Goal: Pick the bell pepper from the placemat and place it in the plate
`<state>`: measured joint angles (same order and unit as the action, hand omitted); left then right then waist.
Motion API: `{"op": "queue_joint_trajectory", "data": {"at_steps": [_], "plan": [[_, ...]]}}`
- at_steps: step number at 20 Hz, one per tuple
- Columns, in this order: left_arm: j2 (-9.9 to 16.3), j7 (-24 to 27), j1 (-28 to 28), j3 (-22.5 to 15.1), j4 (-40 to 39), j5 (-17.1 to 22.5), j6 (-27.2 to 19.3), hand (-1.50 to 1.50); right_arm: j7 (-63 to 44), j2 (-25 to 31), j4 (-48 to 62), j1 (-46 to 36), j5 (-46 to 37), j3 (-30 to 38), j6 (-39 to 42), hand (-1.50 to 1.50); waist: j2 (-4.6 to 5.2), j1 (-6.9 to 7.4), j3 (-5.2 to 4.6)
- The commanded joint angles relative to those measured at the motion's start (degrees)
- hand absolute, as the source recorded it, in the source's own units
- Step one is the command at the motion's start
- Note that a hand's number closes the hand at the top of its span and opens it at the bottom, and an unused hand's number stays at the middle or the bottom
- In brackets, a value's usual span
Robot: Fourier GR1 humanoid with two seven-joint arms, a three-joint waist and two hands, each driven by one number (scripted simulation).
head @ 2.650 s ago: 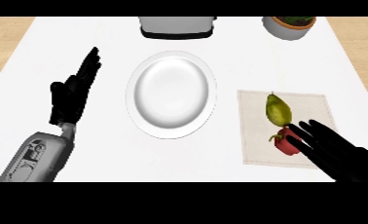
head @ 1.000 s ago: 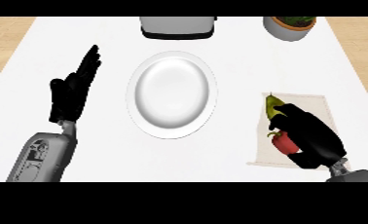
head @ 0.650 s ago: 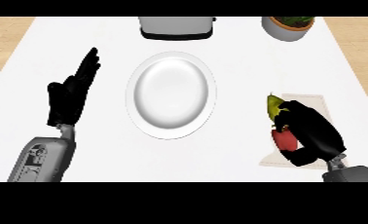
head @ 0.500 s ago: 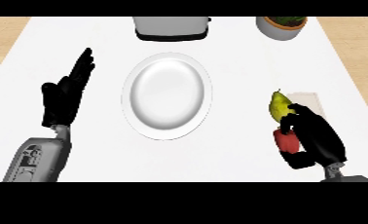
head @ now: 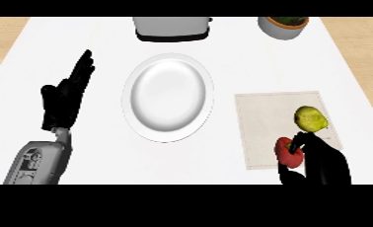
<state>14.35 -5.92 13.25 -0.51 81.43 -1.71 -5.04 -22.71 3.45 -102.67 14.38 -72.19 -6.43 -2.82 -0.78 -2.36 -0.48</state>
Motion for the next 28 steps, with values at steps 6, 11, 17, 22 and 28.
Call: {"op": "queue_joint_trajectory", "data": {"at_steps": [6, 11, 17, 22, 28], "plan": [[0.06, 1.47, 0.19, -0.14, -0.83, -0.37, 1.48, 0.0, -9.55, -3.4, -20.87, 0.75, -12.77, -18.2, -3.6, 1.5, 0.58, 1.89, 0.4], [-2.38, -0.33, 2.78, -1.86, -1.24, -2.14, -0.14, 0.0, -17.28, -3.44, -20.99, -10.67, -12.96, -28.62, 1.42, 1.5, 0.78, 2.54, 0.42], [-1.62, 3.4, 2.14, 0.24, -3.1, -0.68, 2.19, 0.0, -30.77, -3.45, -4.96, -29.76, -1.78, -28.49, -2.04, 1.5, 1.11, 3.34, 0.44], [-1.64, 3.08, 1.74, 0.03, -2.27, -0.85, 3.01, 0.0, -33.13, -3.45, 11.39, -42.0, 6.27, -27.85, -10.8, 1.5, 1.23, 3.93, 0.45], [-1.87, 0.59, 4.11, 0.59, -2.12, -1.29, 2.8, 0.0, -31.09, -3.45, 29.93, -51.86, 15.54, -28.43, -18.43, 1.5, 1.15, 3.87, 0.48]]}}
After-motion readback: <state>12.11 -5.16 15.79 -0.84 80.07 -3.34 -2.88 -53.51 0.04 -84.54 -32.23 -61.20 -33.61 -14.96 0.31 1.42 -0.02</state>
